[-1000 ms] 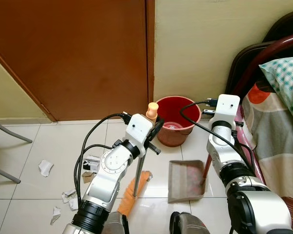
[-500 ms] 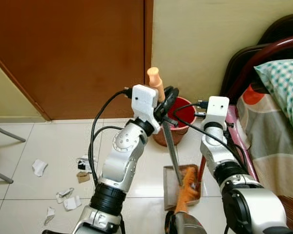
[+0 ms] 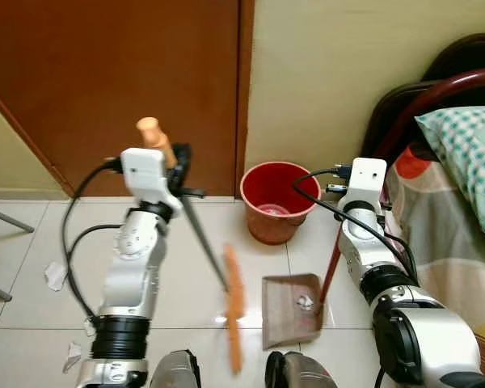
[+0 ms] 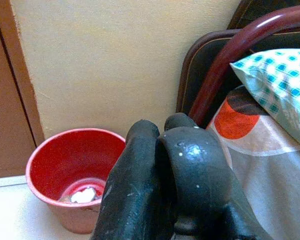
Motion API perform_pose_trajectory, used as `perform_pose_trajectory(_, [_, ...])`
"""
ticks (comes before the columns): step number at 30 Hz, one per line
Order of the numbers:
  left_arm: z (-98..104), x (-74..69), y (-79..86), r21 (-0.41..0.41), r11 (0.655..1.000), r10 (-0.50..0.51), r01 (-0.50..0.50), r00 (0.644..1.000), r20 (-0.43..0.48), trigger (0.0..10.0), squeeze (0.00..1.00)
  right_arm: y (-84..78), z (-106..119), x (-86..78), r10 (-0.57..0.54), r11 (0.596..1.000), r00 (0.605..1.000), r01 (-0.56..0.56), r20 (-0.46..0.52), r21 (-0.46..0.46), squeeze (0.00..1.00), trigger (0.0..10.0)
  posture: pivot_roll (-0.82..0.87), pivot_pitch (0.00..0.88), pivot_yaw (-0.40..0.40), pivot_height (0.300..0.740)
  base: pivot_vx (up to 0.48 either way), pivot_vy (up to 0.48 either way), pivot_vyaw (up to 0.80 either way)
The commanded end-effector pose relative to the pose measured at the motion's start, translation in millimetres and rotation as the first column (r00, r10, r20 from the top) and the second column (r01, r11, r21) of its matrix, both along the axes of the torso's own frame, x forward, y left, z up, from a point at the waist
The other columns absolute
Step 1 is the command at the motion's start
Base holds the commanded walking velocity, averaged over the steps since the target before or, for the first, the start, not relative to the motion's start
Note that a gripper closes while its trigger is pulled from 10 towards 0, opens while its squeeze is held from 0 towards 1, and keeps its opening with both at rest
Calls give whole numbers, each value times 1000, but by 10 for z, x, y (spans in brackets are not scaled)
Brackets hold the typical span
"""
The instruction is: Sweep floor
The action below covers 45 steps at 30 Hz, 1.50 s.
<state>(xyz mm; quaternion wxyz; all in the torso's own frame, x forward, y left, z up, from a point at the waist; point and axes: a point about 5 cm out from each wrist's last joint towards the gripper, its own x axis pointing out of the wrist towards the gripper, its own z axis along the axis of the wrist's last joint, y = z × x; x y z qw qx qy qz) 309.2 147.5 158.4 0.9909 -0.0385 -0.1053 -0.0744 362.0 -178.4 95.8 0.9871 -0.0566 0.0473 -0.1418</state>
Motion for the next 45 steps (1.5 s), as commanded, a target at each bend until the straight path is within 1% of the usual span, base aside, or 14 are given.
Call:
perform_pose_trajectory(1, [133, -16, -27, -34, 999, 1, 1, 998, 67, 10000, 0, 25, 42, 38, 3, 1000, 1000, -3, -1, 21, 0, 10000, 108, 48, -68, 740, 0, 0, 0])
perform_pose_trajectory(6, [39, 15, -47, 6, 1000, 28, -28, 998, 53, 10000, 0, 45, 70, 63, 9, 996, 1000, -10, 7, 88, 0, 10000, 156, 19, -85, 740, 0, 0, 0])
perform_pose_trajectory(8, [34, 16, -50, 8, 999, 32, -32, 998, 53, 10000, 0, 43, 69, 63, 10, 996, 1000, -10, 6, 90, 0, 10000, 156, 19, -85, 740, 0, 0, 0])
perform_pose_trajectory(10, [-17, 27, -47, 62, 995, 76, -80, 995, 59, 10000, 0, 18, 74, 57, 7, 994, 1000, -8, 15, 110, 0, 10000, 140, 1, -96, 740, 0, 0, 0])
perform_pose_trajectory(13, [-161, 54, -38, 46, 992, 115, -116, 993, 11, 10000, 0, -32, 59, 9, 2, 993, 999, -7, 39, 119, 0, 10000, 120, 0, -98, 740, 0, 0, 0])
perform_pose_trajectory(18, [-250, 23, -91, 46, 994, 104, -103, 995, -9, 10000, 0, -111, -47, -101, 6, 992, 1000, -9, 22, 128, 0, 10000, 102, 0, -82, 740, 0, 0, 0])
perform_pose_trajectory(21, [-336, -28, -99, 79, 994, 82, -80, 996, -30, 10000, 0, -95, -152, -152, 35, 991, 999, -31, -29, 131, 0, 10000, 119, 0, -87, 740, 0, 0, 0])
perform_pose_trajectory(25, [-251, -52, -36, 101, 990, 103, -101, 995, -8, 10000, 0, 16, -129, -112, 93, 986, 994, -84, -49, 145, 0, 10000, 158, 0, -113, 740, 0, 0, 0])
perform_pose_trajectory(28, [-183, -4, 71, 105, 987, 122, -123, 992, 11, 10000, 0, 168, -26, -54, 146, 977, 989, -143, -8, 157, 0, 10000, 130, 2, -66, 740, 0, 0, 0])
perform_pose_trajectory(36, [-208, -14, 65, 96, 983, 155, -156, 988, 18, 10000, 0, 155, -67, -121, 151, 973, 988, -144, -26, 178, 0, 10000, 137, 15, -114, 740, 0, 0, 0])
perform_pose_trajectory(37, [-208, -31, 51, 77, 982, 173, -173, 985, 13, 10000, 0, 169, -58, -130, 186, 963, 982, -180, -13, 201, 0, 10000, 145, 18, -110, 740, 0, 0, 0])
perform_pose_trajectory(39, [-226, -52, 46, 66, 980, 186, -186, 983, 4, 10000, 0, 161, -65, -141, 201, 962, 979, -196, -9, 193, 0, 10000, 149, 18, -106, 740, 0, 0, 0])
perform_pose_trajectory(41, [-265, -84, 28, 51, 980, 192, -191, 981, -16, 10000, 0, 159, -85, -157, 202, 954, 979, -195, -5, 228, 0, 10000, 147, 13, -88, 740, 0, 0, 0])
perform_pose_trajectory(45, [-325, -134, -22, 81, 982, 173, -171, 985, -20, 10000, 0, 167, -39, -171, 175, 956, 984, -173, 11, 239, 0, 10000, 132, 14, -79, 740, 0, 0, 0])
